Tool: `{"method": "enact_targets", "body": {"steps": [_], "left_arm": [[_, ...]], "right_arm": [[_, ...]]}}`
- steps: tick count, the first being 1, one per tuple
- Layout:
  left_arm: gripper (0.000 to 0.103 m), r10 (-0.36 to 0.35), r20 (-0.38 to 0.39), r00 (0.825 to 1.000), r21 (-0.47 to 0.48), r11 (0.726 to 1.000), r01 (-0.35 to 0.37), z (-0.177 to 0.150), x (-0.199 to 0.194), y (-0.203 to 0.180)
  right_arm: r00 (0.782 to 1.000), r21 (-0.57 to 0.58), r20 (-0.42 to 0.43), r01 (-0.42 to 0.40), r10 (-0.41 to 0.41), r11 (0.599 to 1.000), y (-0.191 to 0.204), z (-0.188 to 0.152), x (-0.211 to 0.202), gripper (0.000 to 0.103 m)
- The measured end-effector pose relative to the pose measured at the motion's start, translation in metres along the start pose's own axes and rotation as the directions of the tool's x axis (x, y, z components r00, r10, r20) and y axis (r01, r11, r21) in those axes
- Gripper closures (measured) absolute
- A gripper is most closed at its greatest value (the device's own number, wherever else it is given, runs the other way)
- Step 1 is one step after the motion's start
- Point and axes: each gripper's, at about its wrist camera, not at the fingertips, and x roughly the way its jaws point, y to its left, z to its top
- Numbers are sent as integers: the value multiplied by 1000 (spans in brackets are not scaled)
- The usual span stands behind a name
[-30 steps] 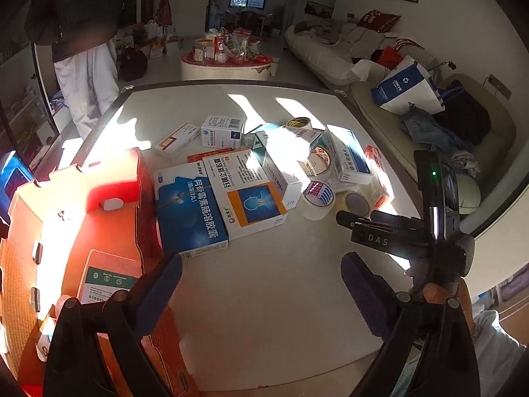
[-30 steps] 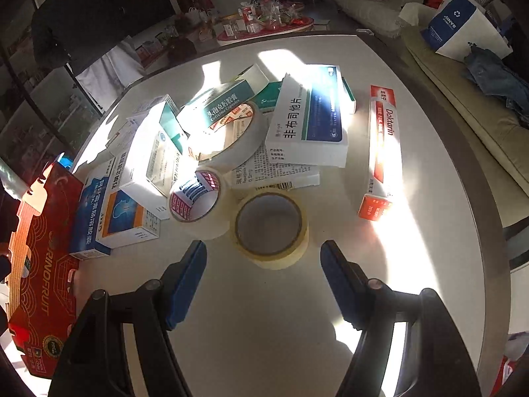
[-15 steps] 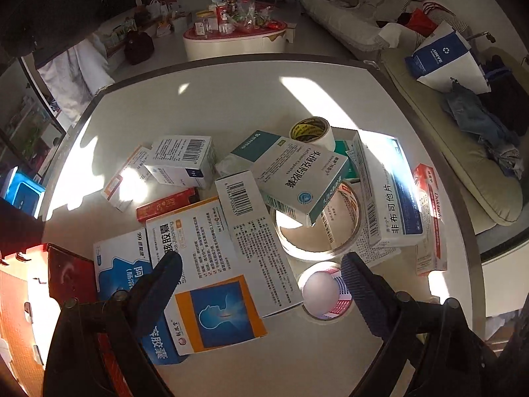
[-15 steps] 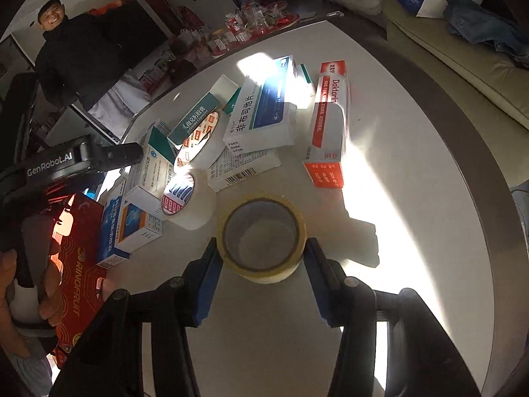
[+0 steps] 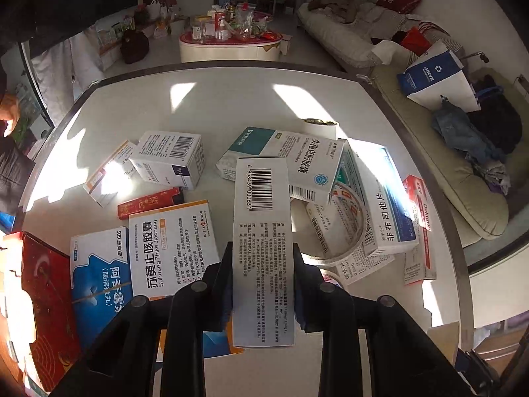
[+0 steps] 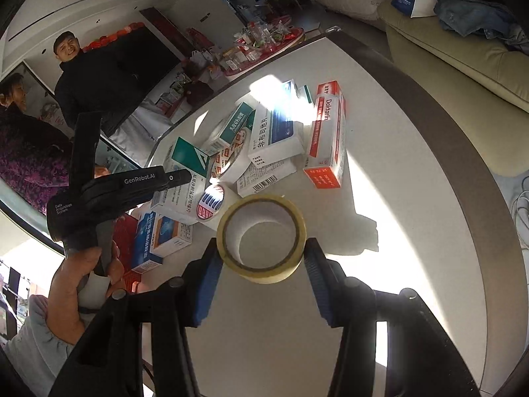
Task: Organize objects
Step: 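Grasp the yellow masking tape with the right gripper while the left gripper grasps a white barcode box, then carry the white barcode box toward the orange box while the right gripper holds the yellow tape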
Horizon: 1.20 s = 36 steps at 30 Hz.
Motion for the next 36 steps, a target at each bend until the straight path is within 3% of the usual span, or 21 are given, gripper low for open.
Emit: {"method": "enact_targets", "body": {"steps": [4,8,12,16,20,25,32,36], "left_arm": [[72,-40,120,992,97,995,28,-21,-56,-9],[72,-71,177,982,97,994,55,-51,-105,0],[72,-37,249,968,62,998,22,-82,-151,23],[72,53,313,948,21,998,-62,-104,-183,50],[72,164,335,928,-19,986,-167,-118,-193,77],[72,234,334,913,-76,972,-222,-132,-197,104],[72,289,350,891,-111,957,-267,-145,-199,122],[72,293,350,890,-124,956,-266,-150,-198,130]], "right_arm": [[997,50,-4,-71,71,996,-2,-10,-7,53],[988,87,-21,-150,152,985,5,-26,-12,53],[978,81,-44,-201,205,976,23,-44,-15,53],[972,54,-77,-216,220,975,47,-60,-15,53],[968,19,-106,-225,225,974,71,-74,-15,53],[968,-23,-135,-216,212,976,90,-85,-18,53],[970,-35,-156,-196,188,980,99,-92,-15,53],[972,-55,-162,-181,170,982,102,-93,-14,53]]}}
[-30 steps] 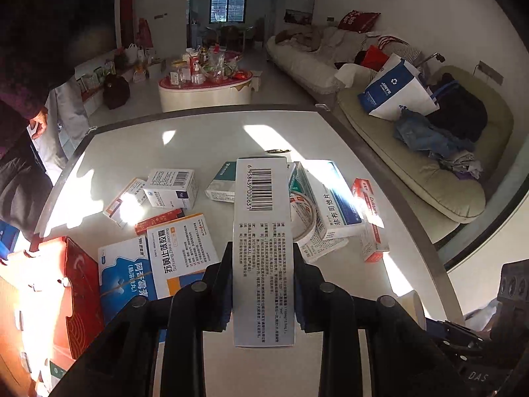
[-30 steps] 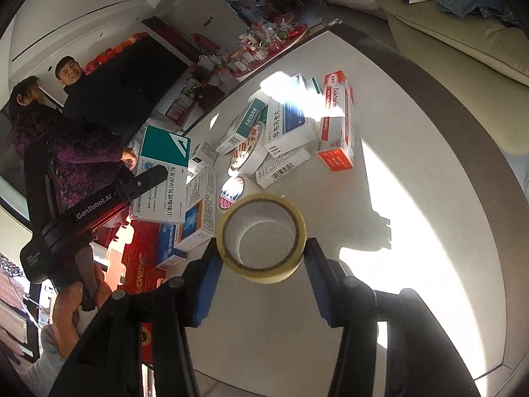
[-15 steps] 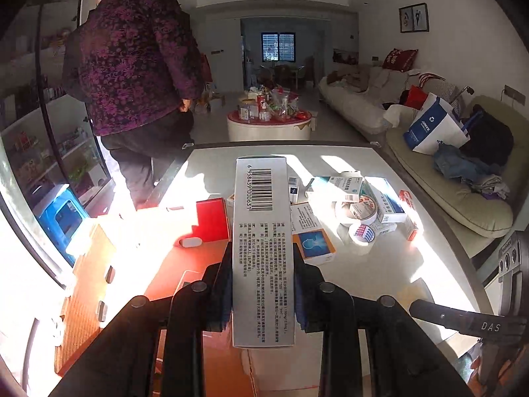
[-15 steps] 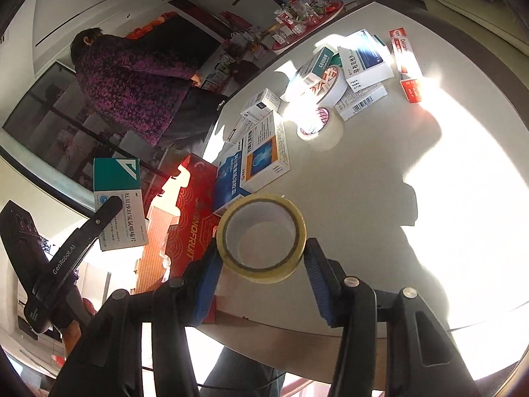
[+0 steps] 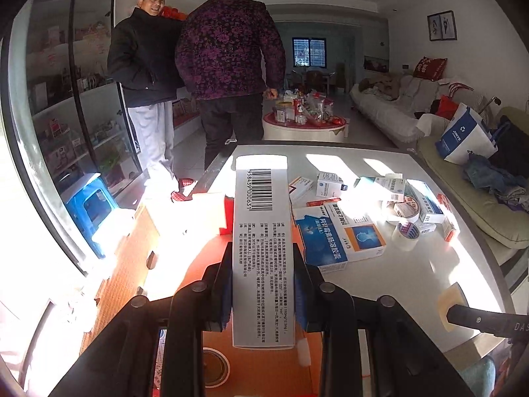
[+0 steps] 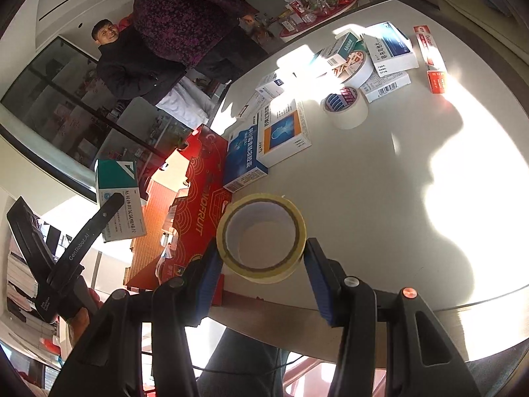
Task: Organize objects
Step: 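Carry the white barcode box toward the orange box while the right gripper holds the yellow tape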
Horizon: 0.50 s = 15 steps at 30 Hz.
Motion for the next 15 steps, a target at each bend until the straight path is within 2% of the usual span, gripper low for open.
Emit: {"method": "enact_targets", "body": {"steps": [5,15], "left_arm": [[72,12,-6,1000,-5,1000,-12,-5,2,6],[72,12,-15,1000,-13,1000,-12,-7,7,8]], "right_arm": [[998,-57,6,70,-70,996,7,0,2,53],[993,-106,18,117,-116,987,13,0,4,53]]}}
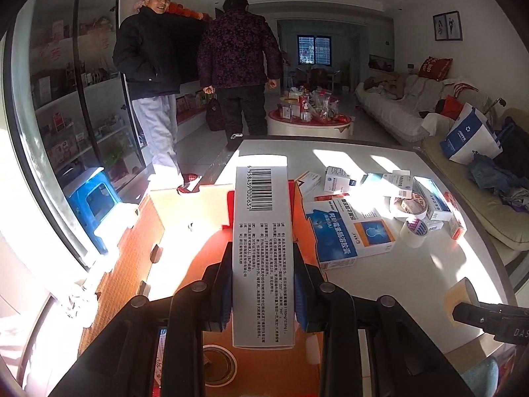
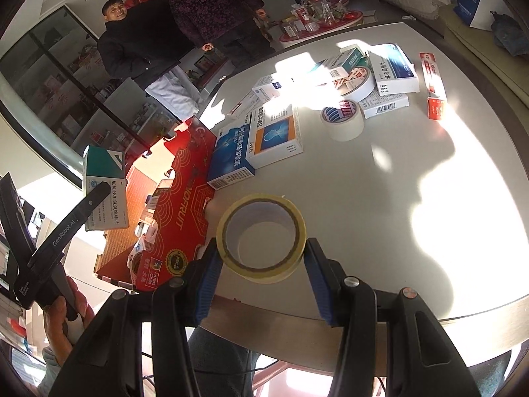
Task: Organize objects
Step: 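Carry the white barcode box toward the orange box while the right gripper holds the yellow tape, then hold the white barcode box above the orange box while the right gripper brings the yellow tape over it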
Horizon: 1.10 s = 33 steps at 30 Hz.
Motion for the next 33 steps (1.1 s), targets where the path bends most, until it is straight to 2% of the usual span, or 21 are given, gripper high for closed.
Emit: {"method": "enact_targets", "body": {"steps": [9,21,33], "left_arm": [[72,-7,-28,1000,-16,1000,6,-2,7,3],[72,32,-44,999,1,999,-32,-2,13,3],[72,41,-52,998,6,999,-41,-2,17,6]], "right_arm": [[1000,18,-6,-5,6,1000,-4,0,2,53],[1000,29,-13,-10,10,1000,-5,0,3,53],[1000,24,-17,-9,9,1000,-3,1,5,53]]}}
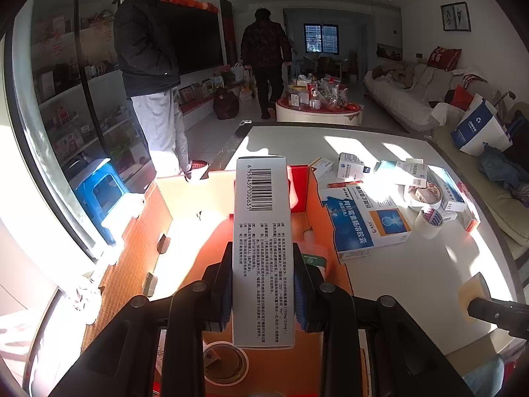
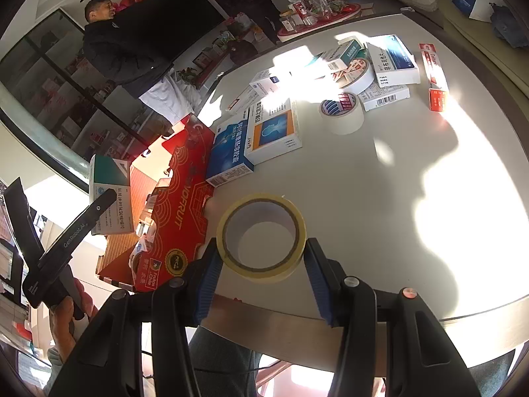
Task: Organize objects
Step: 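Hold the white barcode box above the orange box while the right gripper brings the yellow tape over it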
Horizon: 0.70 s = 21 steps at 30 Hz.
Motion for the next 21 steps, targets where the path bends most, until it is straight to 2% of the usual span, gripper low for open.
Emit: {"method": "enact_targets", "body": {"steps": [21], "left_arm": [[72,23,4,1000,11,1000,-23,-4,1,3]], "right_arm": [[1000,12,-6,-8,8,1000,0,0,1,53]]}}
